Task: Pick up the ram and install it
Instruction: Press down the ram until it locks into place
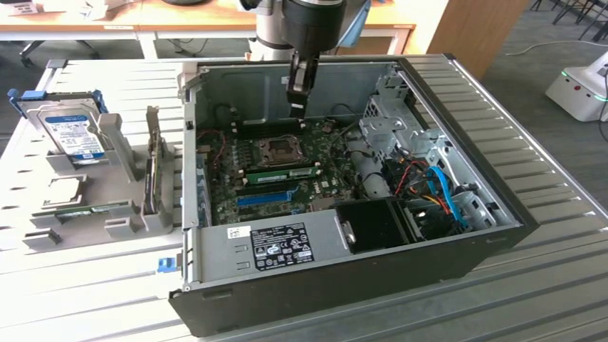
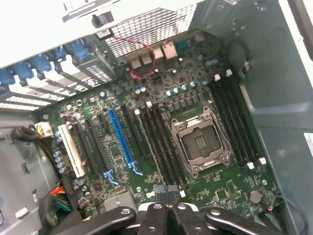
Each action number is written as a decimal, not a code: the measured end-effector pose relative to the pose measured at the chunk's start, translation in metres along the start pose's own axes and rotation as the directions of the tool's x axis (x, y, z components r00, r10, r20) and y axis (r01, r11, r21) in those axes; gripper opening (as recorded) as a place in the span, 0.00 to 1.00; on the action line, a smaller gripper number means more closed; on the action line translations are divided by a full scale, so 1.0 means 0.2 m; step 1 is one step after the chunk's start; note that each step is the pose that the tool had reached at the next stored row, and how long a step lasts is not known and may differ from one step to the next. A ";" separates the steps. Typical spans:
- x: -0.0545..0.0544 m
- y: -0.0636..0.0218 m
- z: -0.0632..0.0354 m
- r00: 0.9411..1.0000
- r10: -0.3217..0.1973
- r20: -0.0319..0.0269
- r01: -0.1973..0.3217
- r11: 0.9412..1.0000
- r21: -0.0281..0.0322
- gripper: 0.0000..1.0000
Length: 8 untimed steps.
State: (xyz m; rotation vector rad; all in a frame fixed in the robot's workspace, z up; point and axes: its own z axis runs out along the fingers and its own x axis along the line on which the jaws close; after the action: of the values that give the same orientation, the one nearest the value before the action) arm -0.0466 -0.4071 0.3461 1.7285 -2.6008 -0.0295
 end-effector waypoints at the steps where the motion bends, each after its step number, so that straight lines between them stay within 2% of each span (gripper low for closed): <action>1: 0.00 0.001 0.000 1.000 0.010 0.000 -0.010 1.000 0.000 0.10; 8: 0.00 0.005 0.001 0.997 0.082 0.002 -0.082 0.997 -0.001 0.10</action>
State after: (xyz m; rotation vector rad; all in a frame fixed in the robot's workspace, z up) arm -0.0477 -0.4071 0.3459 1.6210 -2.6700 -0.0307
